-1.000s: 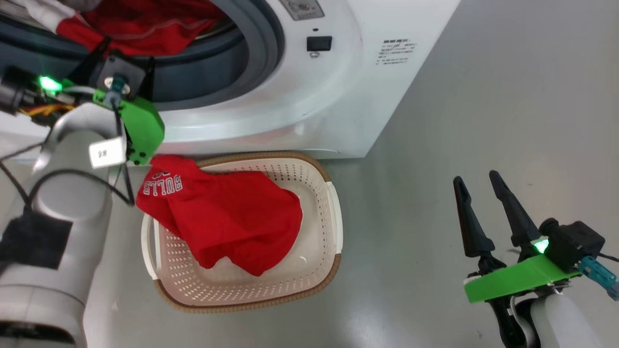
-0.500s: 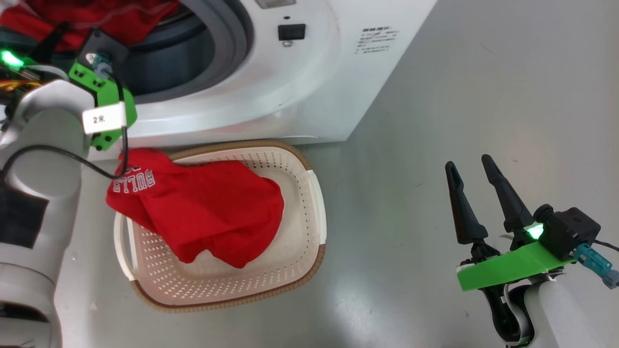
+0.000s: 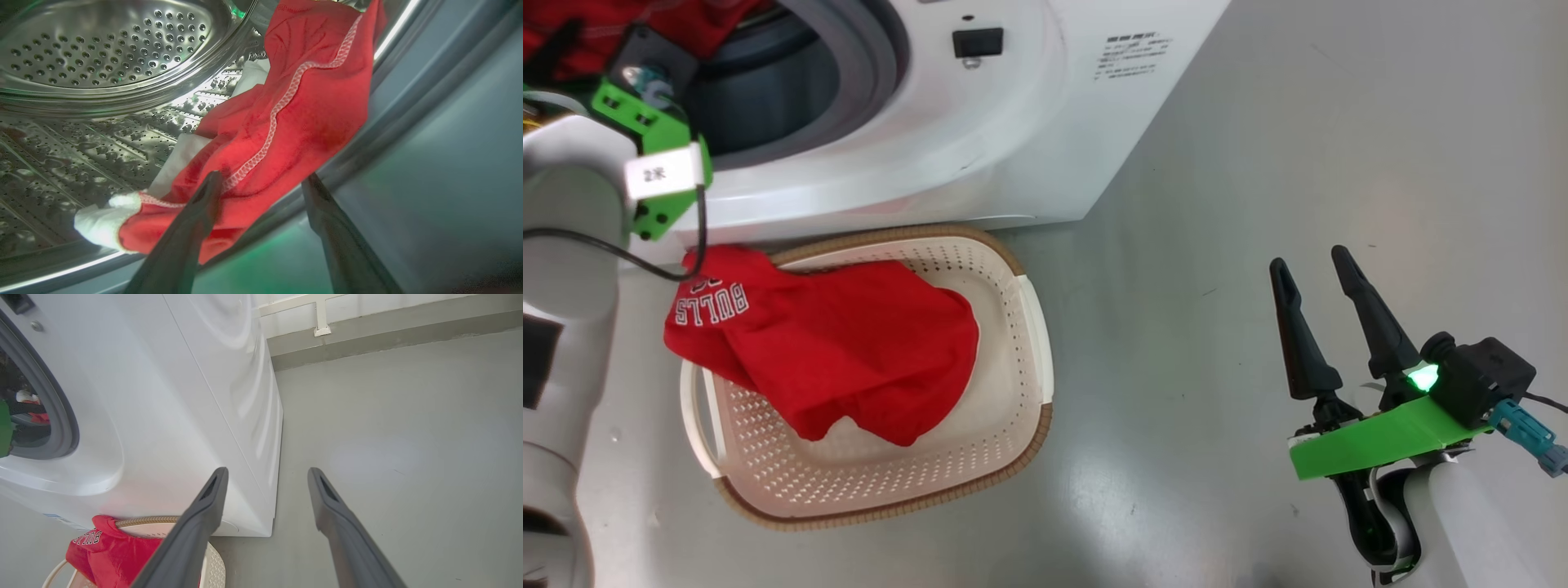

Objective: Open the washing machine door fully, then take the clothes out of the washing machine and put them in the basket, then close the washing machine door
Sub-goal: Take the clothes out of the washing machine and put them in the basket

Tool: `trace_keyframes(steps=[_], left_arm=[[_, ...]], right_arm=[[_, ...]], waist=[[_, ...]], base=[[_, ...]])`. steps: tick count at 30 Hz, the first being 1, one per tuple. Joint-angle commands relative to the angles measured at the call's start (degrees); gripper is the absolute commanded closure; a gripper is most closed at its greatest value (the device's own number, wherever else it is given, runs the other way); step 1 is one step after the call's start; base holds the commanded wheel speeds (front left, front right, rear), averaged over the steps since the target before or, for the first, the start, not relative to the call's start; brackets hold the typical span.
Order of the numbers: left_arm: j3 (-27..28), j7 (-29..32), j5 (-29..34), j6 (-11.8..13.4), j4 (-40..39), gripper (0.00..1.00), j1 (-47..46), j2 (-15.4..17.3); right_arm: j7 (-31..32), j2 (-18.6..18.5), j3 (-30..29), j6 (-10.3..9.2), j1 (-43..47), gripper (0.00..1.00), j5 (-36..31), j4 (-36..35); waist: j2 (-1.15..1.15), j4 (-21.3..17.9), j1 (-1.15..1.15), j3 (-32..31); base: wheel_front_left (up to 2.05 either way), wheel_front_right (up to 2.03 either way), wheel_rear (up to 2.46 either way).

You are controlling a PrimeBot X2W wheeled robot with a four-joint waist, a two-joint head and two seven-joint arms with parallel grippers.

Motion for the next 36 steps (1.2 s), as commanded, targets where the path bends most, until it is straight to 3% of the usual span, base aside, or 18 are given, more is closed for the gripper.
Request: trace_keyframes(steps=[1, 7, 8, 9, 10, 11, 12, 21, 36], left_arm=[[0.5, 0.3, -0.4, 1.0, -0.7, 0.0, -1.3, 3.5], [0.3, 0.7, -1.1, 1.5, -0.6, 0.0, -1.5, 4.1], [0.3, 0.7, -1.3, 1.6, -0.6, 0.15, -1.5, 4.1], [0.3, 0.6, -1.5, 1.6, -0.6, 0.49, -1.5, 4.1], [0.3, 0.6, -1.6, 1.6, -0.6, 0.75, -1.4, 4.2], [0.3, 0.6, -1.6, 1.6, -0.6, 0.75, -1.4, 4.2], [0.3, 0.6, -1.8, 1.6, -0.6, 1.0, -1.4, 4.2], [2.0, -1.9, -5.4, 1.6, -0.5, 1.0, -0.6, 3.6], [14.9, -12.3, -22.4, -2.2, -2.9, 1.0, 6.4, -2.2]], right_arm=[[-0.4, 0.3, 1.7, 0.36, 0.0, 0.0, 0.0, -1.3], [-0.4, 0.3, 1.9, 0.36, -0.2, 0.0, 0.5, -1.3], [-0.4, 0.3, 2.0, 0.36, -0.3, 0.0, 0.5, -1.3], [-0.4, 0.3, 2.0, 0.36, -0.3, 0.0, 0.6, -1.3], [-0.4, 0.3, 2.0, 0.36, -0.2, 0.0, 0.7, -1.4], [-0.4, 0.3, 2.0, 0.36, -0.2, 0.0, 0.7, -1.4], [-0.4, 0.3, 2.0, 0.36, -0.3, 0.0, 0.7, -1.4], [-0.4, 0.3, 1.7, 0.36, -0.1, 0.0, 0.6, -1.3], [-0.4, -0.2, 0.8, 0.36, 2.1, 0.0, -0.8, -1.0]], waist=[[0.0, -0.4, 0.0, 0.3], [0.0, -0.8, 0.0, 0.5], [0.0, -0.8, 0.0, 0.5], [0.0, -0.8, 0.0, 0.5], [0.0, -0.9, 0.0, 0.5], [0.0, -0.9, 0.0, 0.5], [0.0, -0.9, 0.0, 0.4], [0.0, -0.5, 0.0, -0.5], [0.0, 2.5, 0.0, -4.4]], base=[[0.0, 0.0, 0.0], [0.0, 0.0, 0.0], [0.0, 0.0, 0.0], [0.0, 0.0, 0.0], [0.0, 0.0, 0.0], [0.0, 0.0, 0.0], [0.0, 0.0, 0.0], [0.0, 0.0, 0.0], [0.0, 0.0, 0.0]])
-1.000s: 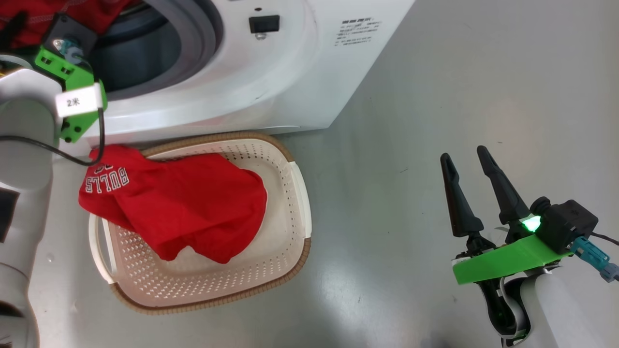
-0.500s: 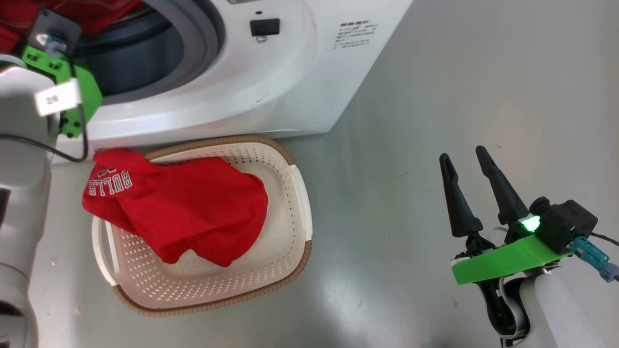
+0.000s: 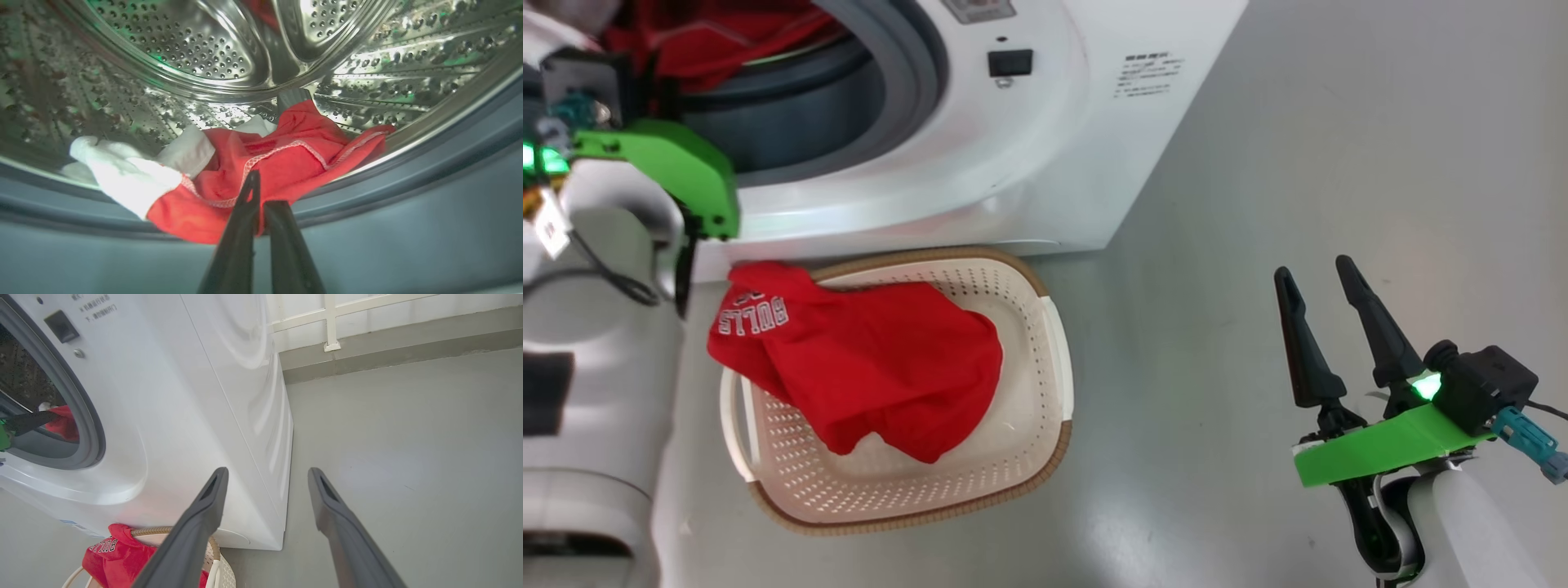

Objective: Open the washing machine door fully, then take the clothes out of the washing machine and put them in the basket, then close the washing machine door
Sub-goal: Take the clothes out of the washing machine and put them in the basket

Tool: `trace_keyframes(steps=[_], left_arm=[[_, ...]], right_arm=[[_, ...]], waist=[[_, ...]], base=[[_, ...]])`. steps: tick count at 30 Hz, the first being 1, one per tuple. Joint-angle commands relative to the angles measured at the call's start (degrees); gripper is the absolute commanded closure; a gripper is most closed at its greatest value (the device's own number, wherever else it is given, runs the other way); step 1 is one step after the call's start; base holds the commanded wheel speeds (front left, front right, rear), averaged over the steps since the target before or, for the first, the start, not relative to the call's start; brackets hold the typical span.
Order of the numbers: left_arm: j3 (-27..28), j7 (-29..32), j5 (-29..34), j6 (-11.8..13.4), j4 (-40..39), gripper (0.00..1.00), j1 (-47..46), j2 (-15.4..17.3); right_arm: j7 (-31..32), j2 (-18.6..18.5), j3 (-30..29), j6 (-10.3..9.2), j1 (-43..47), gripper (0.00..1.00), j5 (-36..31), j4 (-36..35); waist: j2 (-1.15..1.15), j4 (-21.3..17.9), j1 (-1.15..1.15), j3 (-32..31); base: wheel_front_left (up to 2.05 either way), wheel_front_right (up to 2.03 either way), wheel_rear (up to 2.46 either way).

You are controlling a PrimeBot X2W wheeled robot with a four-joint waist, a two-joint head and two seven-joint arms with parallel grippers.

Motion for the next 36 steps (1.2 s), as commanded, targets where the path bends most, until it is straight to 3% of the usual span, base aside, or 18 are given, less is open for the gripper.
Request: trace_keyframes(steps=[1, 13, 36], left_arm=[[2.0, -0.8, -1.5, -0.5, -2.5, 1.0, 1.7, 2.0], [9.7, -0.9, -6.5, -3.1, -24.8, 1.0, 18.6, -2.4], [17.4, -0.9, -7.7, -5.1, -53.1, 1.0, 40.6, -7.0]], right_arm=[[-0.4, -0.3, 1.1, 0.36, 1.6, 0.0, -0.8, -1.2], [-0.4, -1.8, 0.2, 0.36, 5.7, 0.0, -0.8, -1.2], [-0.4, -3.4, -2.9, 0.36, 9.9, 0.0, -1.1, -2.2]], waist=[[0.0, 1.0, 0.0, -1.2], [0.0, 3.7, 0.0, -6.5], [0.0, 5.9, 0.0, -10.8]], base=[[0.0, 0.0, 0.0], [0.0, 0.0, 0.0], [0.0, 0.0, 0.0]])
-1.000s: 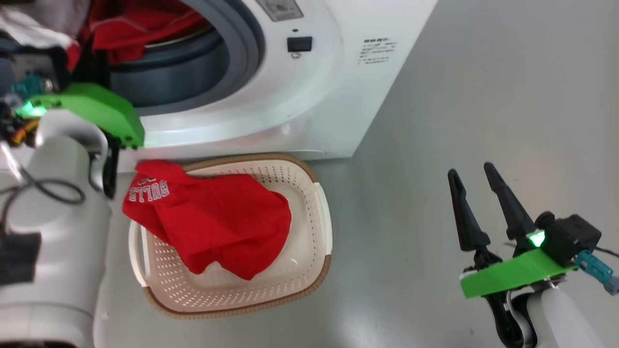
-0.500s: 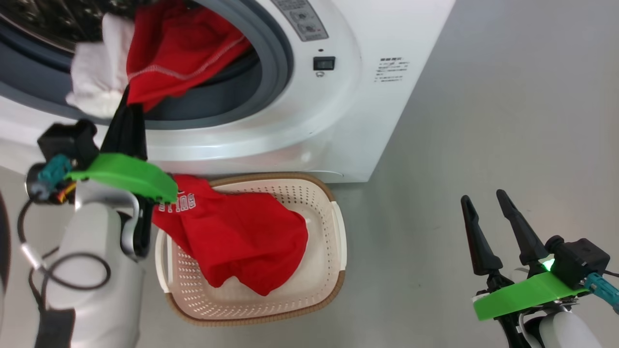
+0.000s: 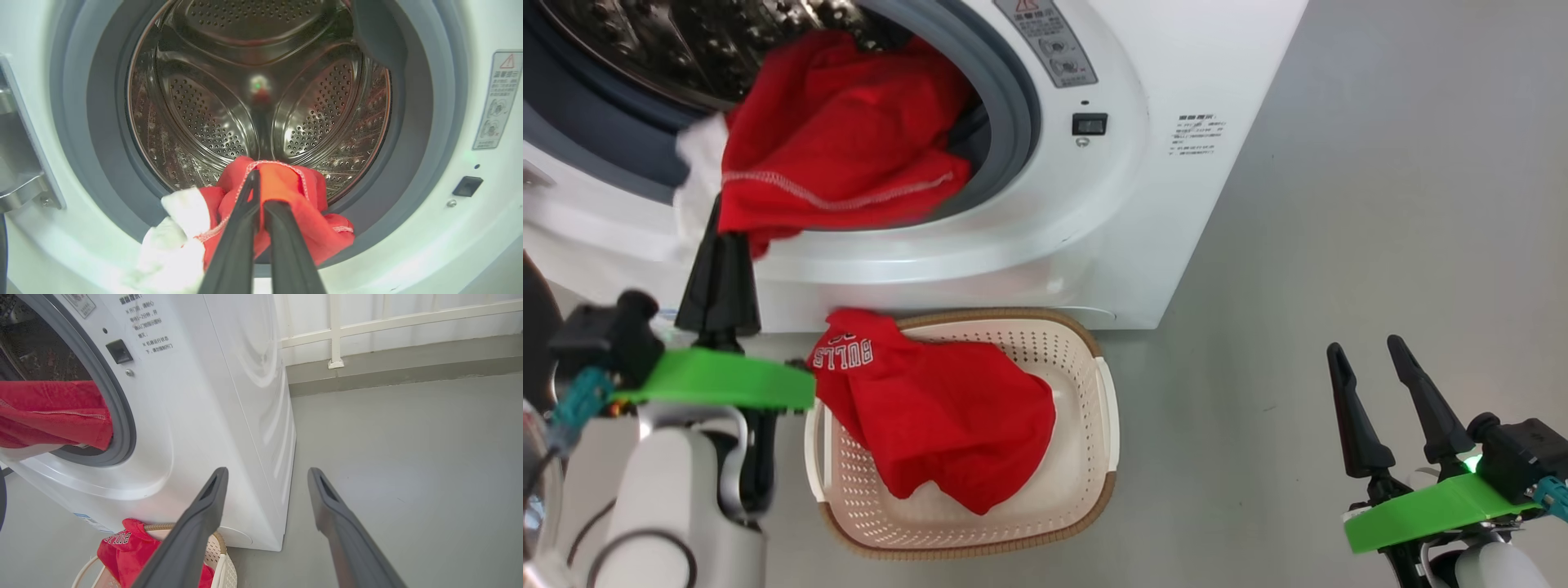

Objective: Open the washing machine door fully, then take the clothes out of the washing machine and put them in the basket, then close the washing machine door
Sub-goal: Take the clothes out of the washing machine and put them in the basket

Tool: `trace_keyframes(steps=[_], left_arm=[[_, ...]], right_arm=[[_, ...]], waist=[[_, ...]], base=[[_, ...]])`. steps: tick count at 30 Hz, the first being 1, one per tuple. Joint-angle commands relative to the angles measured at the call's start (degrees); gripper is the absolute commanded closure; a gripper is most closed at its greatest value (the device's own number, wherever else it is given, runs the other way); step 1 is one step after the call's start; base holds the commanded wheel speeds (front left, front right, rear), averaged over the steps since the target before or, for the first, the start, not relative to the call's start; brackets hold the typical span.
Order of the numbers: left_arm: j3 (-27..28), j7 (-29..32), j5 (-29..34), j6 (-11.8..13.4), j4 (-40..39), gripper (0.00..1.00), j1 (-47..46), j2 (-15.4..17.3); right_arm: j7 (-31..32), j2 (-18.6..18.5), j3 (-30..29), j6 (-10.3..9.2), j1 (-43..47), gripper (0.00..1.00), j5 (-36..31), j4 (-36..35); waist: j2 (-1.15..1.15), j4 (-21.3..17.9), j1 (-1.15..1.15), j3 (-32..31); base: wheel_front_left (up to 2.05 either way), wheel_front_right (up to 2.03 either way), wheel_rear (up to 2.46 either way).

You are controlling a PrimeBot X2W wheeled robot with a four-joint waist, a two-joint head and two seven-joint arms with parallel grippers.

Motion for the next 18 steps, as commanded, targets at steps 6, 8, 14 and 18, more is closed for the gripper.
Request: trace_keyframes(steps=[6, 8, 14, 18], left_arm=[[0.4, -0.7, -2.2, 0.8, -9.8, 1.0, 5.8, 1.4], [0.1, -0.7, -3.0, 1.5, -12.4, 1.0, 7.0, 1.4], [-1.2, -0.7, -3.4, 3.7, -20.8, 1.0, 9.9, 1.4], [-1.4, -0.7, -3.5, 5.0, -26.7, 1.0, 11.4, 1.4]], right_arm=[[-0.4, -0.6, 0.2, 0.36, 1.2, 0.0, -1.0, -1.8], [-0.4, -0.6, -0.1, 0.36, 1.3, 0.0, -1.0, -1.9], [-0.4, -0.4, -0.9, 0.36, 1.8, 0.0, -1.0, -2.1], [-0.4, -0.4, -1.0, 0.36, 1.9, 0.0, -1.0, -2.2]], waist=[[0.0, 0.2, 0.0, -0.8], [0.0, 0.2, 0.0, -0.9], [0.0, 0.4, 0.0, -1.4], [0.0, 0.4, 0.0, -1.4]], base=[[0.0, 0.0, 0.0], [0.0, 0.0, 0.0], [0.0, 0.0, 0.0], [0.0, 0.0, 0.0]])
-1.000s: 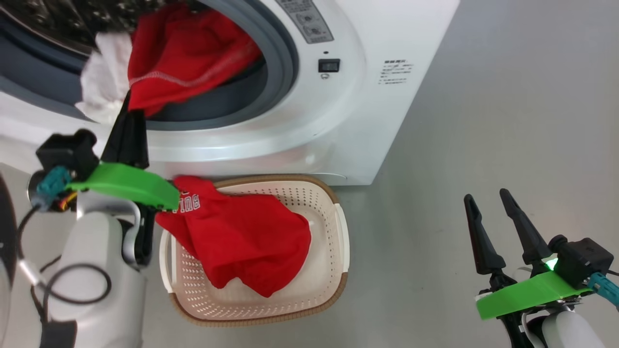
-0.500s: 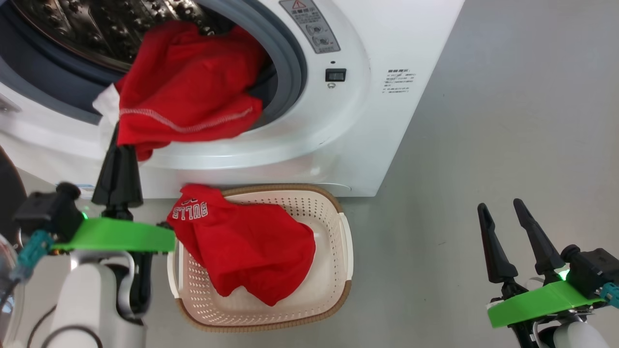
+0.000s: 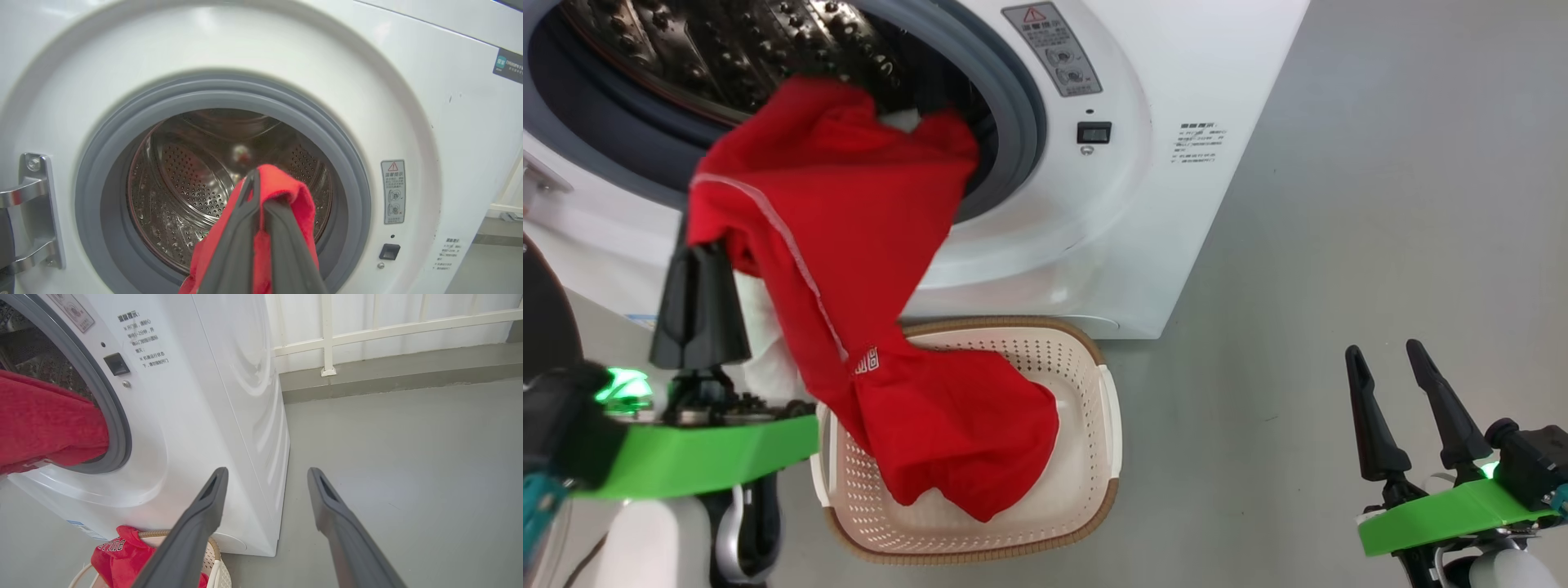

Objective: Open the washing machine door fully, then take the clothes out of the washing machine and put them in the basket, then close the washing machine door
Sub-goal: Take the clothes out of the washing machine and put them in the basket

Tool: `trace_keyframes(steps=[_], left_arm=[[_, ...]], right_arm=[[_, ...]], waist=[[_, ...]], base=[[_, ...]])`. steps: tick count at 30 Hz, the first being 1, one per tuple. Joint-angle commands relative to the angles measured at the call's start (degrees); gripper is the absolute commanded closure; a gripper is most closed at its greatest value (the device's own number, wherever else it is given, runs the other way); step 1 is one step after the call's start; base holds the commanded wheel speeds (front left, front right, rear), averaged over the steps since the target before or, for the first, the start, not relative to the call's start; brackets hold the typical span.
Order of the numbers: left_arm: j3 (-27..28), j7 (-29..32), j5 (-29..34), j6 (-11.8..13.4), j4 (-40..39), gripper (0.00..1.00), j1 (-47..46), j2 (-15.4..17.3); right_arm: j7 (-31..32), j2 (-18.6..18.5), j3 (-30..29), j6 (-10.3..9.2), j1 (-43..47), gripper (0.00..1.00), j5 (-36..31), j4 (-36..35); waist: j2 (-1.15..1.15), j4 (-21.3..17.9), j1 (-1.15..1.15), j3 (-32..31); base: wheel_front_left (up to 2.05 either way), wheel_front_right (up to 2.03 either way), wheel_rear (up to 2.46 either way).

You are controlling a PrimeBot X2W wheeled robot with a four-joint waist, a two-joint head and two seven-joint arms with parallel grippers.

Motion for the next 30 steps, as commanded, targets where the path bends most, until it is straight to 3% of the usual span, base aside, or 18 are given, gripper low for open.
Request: trace_keyframes(steps=[1, 6, 12, 20, 30], left_arm=[[1.5, -0.4, -0.2, 0.8, -4.3, 1.0, 1.0, 1.4], [0.2, -0.4, -0.1, 1.9, -7.4, 1.0, 2.6, 1.4], [-1.9, -0.4, 0.7, 2.0, -3.6, 1.0, 4.2, 1.4], [-5.0, -0.4, -2.4, 0.9, 9.2, 1.0, 5.1, 1.4], [-7.6, -0.4, 0.9, -1.4, 27.2, 1.0, -0.9, 1.4]], right_arm=[[-0.4, -0.6, 0.9, 0.36, 0.8, 0.0, -0.8, -1.6], [-0.4, -0.5, 0.7, 0.36, 0.7, 0.0, -0.9, -1.7], [-0.4, -0.5, 1.3, 0.36, 0.2, 0.0, -0.9, -1.7], [-0.4, -0.3, 2.0, 0.36, -0.5, 0.0, -0.9, -1.7], [-0.4, -0.4, 2.7, 0.36, -2.7, 0.0, -1.1, -2.0]], waist=[[0.0, 0.0, 0.0, 0.1], [0.0, 0.2, 0.0, 0.6], [0.0, 0.0, 0.0, 1.3], [0.0, -0.3, 0.0, 3.2], [0.0, -0.5, 0.0, 6.8]], base=[[0.0, 0.0, 0.0], [0.0, 0.0, 0.0], [0.0, 0.0, 0.0], [0.0, 0.0, 0.0], [0.0, 0.0, 0.0]])
